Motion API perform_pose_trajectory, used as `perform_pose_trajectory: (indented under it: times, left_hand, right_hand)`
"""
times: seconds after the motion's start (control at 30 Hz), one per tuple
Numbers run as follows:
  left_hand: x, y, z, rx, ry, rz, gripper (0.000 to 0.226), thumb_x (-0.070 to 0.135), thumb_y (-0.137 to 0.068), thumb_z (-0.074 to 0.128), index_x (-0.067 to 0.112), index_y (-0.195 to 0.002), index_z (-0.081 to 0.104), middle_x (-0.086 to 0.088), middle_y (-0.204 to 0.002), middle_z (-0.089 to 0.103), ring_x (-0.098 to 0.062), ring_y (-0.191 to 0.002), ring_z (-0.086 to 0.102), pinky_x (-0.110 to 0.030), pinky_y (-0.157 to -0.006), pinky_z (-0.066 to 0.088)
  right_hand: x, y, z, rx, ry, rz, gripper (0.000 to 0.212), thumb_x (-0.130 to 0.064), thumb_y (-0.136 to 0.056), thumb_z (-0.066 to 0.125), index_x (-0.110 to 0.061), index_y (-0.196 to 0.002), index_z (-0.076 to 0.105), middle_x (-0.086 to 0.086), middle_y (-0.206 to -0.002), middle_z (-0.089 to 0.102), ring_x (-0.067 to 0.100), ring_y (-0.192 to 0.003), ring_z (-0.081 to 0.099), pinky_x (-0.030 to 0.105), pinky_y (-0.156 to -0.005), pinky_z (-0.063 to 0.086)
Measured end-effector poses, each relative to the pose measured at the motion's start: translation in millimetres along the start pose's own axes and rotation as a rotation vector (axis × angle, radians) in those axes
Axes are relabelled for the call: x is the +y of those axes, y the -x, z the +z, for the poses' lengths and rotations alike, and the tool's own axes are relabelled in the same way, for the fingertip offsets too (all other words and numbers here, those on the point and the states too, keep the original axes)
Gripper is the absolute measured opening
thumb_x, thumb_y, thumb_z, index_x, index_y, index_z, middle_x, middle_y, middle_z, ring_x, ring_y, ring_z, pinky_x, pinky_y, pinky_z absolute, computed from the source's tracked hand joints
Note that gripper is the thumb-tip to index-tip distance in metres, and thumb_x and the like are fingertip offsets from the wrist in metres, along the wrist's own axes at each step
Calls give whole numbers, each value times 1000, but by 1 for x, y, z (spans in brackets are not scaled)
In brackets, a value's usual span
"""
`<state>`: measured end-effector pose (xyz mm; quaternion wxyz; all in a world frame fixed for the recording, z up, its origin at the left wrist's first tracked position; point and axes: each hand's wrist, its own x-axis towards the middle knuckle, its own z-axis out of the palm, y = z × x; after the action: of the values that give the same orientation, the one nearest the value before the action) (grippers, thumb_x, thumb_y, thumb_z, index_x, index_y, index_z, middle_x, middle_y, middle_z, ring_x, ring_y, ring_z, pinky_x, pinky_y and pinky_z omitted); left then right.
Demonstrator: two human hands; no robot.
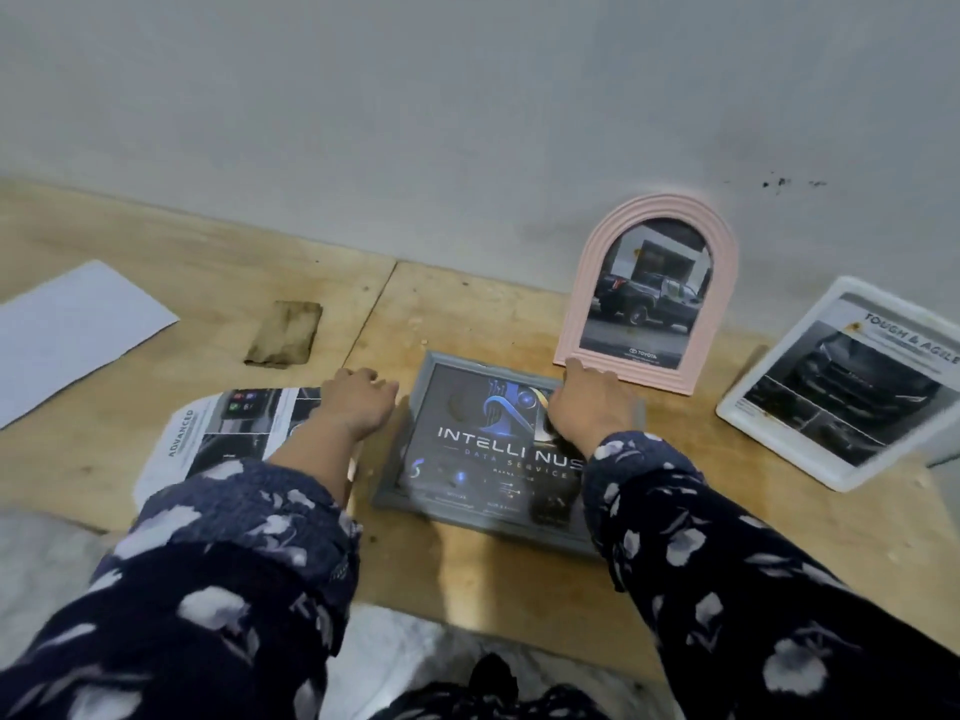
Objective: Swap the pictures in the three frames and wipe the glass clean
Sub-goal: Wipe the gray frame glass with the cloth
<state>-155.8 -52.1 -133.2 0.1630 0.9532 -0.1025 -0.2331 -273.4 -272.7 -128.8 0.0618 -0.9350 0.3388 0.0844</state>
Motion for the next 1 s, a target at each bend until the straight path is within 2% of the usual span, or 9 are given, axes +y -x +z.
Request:
perform_pose_trajectory:
  times: [0.1, 0.27, 0.37, 0.53, 0.67, 0.8, 0.87, 1.0]
  left_hand:
    - [-31, -1, -13, 39, 29, -29, 50, 35, -101, 39, 6, -143, 40, -20, -147, 36, -34, -135, 35, -35, -108, 29]
    - [-95, -2, -38, 105, 17, -132, 51, 35, -99, 43, 5, -140, 45, -20, -145, 40, -35, -132, 37, -40, -110, 31]
    - [-124, -14, -53, 133, 35, -157, 51, 37, -98, 44, 11, -142, 43, -13, -149, 36, -32, -135, 35, -43, -111, 31]
    - [-147, -46, -71, 113, 44, -109, 52, 35, -98, 42, 15, -145, 37, -4, -152, 31, -26, -137, 33, -45, -110, 33]
    - [-159, -78, -82, 54, -43, -30, 49, 34, -96, 46, 16, -141, 41, -1, -152, 31, -22, -139, 29, -48, -112, 27]
    - [-172, -110, -85, 38, -48, 56, 36, 36, -96, 45, 17, -126, 51, -2, -148, 36, -23, -136, 32, -49, -108, 30]
    - [-177, -119, -84, -10, -60, 83, 43, 38, -94, 49, 21, -133, 48, -3, -154, 27, -24, -139, 27, -48, -110, 29]
    - [-183, -126, -80, -76, -118, 117, 65, 38, -92, 58, 26, -149, 29, -2, -159, 11, -24, -143, 18, -44, -114, 26]
  right_hand:
    - [-41, -6, 6, -8, -12, -144, 33, -20, -89, 44, -13, -121, 52, 12, -118, 62, 32, -112, 52, 38, -87, 41]
    - [-130, -4, 12, -64, -57, -405, 42, -21, -92, 42, -15, -133, 48, 11, -122, 60, 32, -115, 51, 40, -92, 42]
    - [-187, -12, 20, -130, -137, -445, 44, -21, -92, 42, -17, -135, 47, 11, -128, 57, 32, -118, 51, 38, -93, 45]
    - [-256, -21, 30, -334, -438, -381, 55, -14, -93, 41, -14, -148, 31, 10, -146, 43, 27, -124, 50, 24, -82, 39]
    - [-302, -29, 32, -288, -569, -337, 49, -9, -93, 46, -11, -142, 39, 11, -133, 55, 29, -114, 56, 27, -82, 44]
    - [-337, -42, 44, -209, -706, -175, 61, 3, -82, 49, -13, -141, 41, 9, -129, 56, 28, -112, 56, 39, -91, 52]
    - [-346, -48, 47, -174, -697, -109, 66, 1, -81, 47, -15, -144, 35, 8, -130, 55, 29, -112, 56, 41, -90, 52]
    - [-360, -58, 53, -187, -789, 59, 70, -6, -84, 49, -17, -148, 22, 11, -126, 56, 30, -103, 60, 36, -73, 50]
